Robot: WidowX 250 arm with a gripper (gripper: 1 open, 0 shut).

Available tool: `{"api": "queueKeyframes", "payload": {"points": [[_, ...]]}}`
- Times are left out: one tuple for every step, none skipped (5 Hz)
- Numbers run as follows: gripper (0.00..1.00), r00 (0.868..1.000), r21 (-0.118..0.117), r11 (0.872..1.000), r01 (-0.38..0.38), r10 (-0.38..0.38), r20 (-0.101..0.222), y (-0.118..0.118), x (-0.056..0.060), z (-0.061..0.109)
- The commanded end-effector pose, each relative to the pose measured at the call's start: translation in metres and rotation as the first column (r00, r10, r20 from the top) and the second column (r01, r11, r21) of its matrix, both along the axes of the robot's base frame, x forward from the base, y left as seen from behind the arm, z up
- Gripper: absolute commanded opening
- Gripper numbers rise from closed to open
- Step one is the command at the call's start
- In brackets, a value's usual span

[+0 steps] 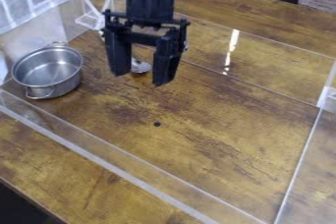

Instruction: Move the green spoon to the left

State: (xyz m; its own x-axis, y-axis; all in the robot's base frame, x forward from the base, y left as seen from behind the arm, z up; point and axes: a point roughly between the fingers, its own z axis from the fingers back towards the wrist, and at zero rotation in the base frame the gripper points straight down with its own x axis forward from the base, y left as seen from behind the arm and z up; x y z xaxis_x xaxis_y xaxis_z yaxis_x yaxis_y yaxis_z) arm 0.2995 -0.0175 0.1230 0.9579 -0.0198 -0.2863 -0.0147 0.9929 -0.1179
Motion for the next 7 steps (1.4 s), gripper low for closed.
{"api": "queueKeyframes", "payload": {"points": [[1.00, 0.998, 0.005, 1.000, 0.020, -0.020, 0.056, -0.010, 0.010, 0.020], [1.00, 0.998, 0.004, 1.000, 0.022, -0.022, 0.059, -0.014, 0.012, 0.024], [1.00, 0.998, 0.003, 1.000, 0.024, -0.024, 0.064, -0.020, 0.015, 0.025], [1.00, 0.997, 0.009, 1.000, 0.027, -0.028, 0.068, -0.023, 0.017, 0.027], [1.00, 0.996, 0.013, 0.999, 0.033, -0.034, 0.079, -0.027, 0.021, 0.027], [1.00, 0.994, 0.015, 0.999, 0.039, -0.040, 0.100, -0.032, 0.026, 0.029], [1.00, 0.991, 0.012, 0.999, 0.046, -0.047, 0.125, -0.040, 0.031, 0.027]]}}
